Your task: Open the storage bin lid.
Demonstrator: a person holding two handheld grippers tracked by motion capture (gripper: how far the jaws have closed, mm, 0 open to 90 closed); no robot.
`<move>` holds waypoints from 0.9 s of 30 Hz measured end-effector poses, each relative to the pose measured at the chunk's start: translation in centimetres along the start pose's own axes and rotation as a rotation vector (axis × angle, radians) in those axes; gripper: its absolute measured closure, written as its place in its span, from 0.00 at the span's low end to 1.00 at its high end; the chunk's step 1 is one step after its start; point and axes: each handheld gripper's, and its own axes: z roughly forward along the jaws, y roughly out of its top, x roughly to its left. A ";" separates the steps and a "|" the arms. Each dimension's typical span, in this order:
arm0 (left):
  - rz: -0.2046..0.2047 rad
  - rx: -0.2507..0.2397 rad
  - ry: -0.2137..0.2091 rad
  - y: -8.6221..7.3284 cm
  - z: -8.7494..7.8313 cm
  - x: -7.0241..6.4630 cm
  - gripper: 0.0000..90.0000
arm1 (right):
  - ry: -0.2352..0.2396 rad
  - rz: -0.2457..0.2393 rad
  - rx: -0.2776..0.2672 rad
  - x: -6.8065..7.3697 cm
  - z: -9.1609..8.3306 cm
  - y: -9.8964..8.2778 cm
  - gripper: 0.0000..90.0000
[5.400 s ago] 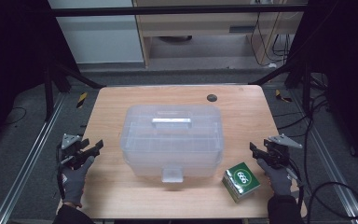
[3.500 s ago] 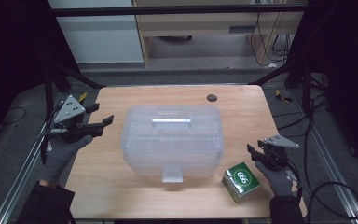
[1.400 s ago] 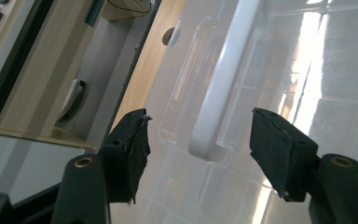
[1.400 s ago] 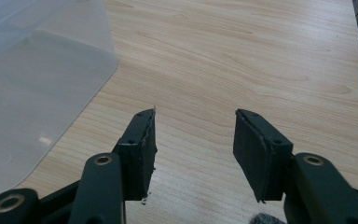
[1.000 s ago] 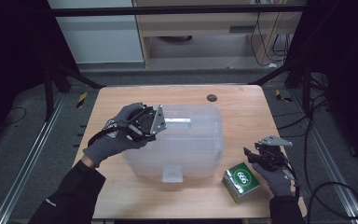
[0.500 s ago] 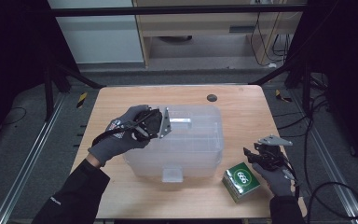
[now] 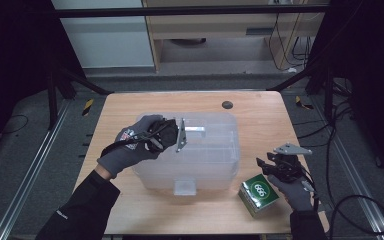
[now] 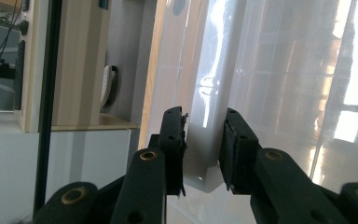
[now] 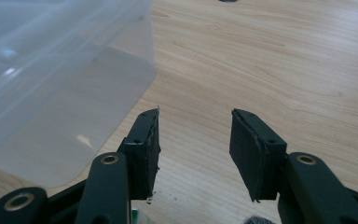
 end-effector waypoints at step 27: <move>-0.042 -0.023 0.066 0.0 0.3 0.9 0.80 | 0.106 -0.031 -0.003 2.5 -1.4 1.3 0.72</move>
